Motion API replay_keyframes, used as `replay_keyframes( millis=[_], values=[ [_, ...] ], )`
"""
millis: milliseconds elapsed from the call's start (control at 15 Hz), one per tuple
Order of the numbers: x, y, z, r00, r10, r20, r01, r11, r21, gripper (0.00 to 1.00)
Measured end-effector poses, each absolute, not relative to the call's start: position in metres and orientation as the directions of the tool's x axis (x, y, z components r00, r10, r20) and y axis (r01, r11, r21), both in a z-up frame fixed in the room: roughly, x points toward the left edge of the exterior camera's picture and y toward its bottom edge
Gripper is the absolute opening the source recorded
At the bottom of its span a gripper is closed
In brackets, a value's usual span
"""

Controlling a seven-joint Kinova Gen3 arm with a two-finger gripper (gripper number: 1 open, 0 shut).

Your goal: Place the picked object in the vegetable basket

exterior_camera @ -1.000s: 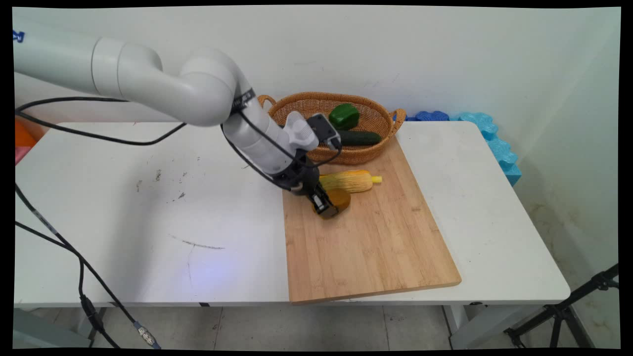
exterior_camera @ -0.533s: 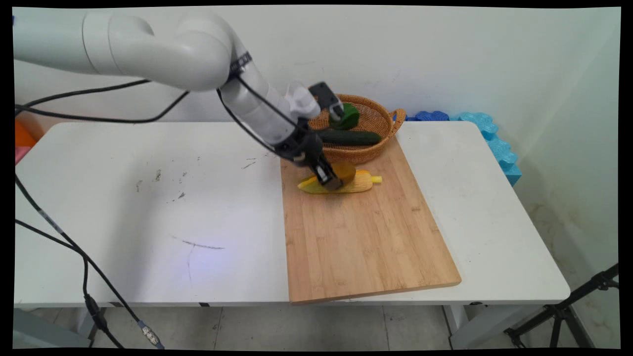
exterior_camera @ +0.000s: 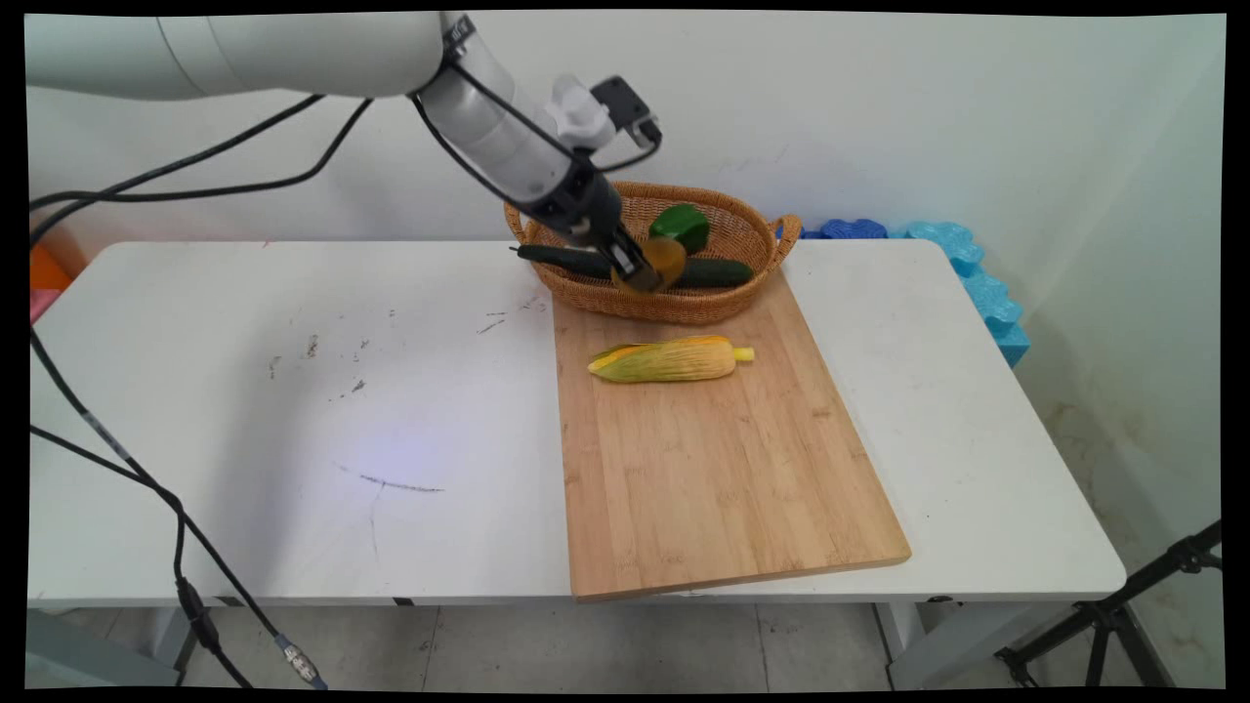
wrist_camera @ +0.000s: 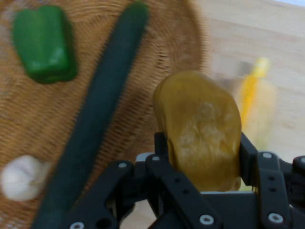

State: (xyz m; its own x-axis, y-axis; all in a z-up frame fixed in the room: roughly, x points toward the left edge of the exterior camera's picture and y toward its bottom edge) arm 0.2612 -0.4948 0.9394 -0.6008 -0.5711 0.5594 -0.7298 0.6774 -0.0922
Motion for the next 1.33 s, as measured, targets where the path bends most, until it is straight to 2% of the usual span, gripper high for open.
replay_keyframes(
  millis=[533, 1333],
  values=[
    [0.302, -0.558, 0.933, -0.592, -0.575, 0.565, -0.764, 0.624, -0.166, 0.0],
    [0.339, -0.637, 0.886, -0.561, -0.593, 0.577, -0.798, 0.572, -0.188, 0.0]
  ],
)
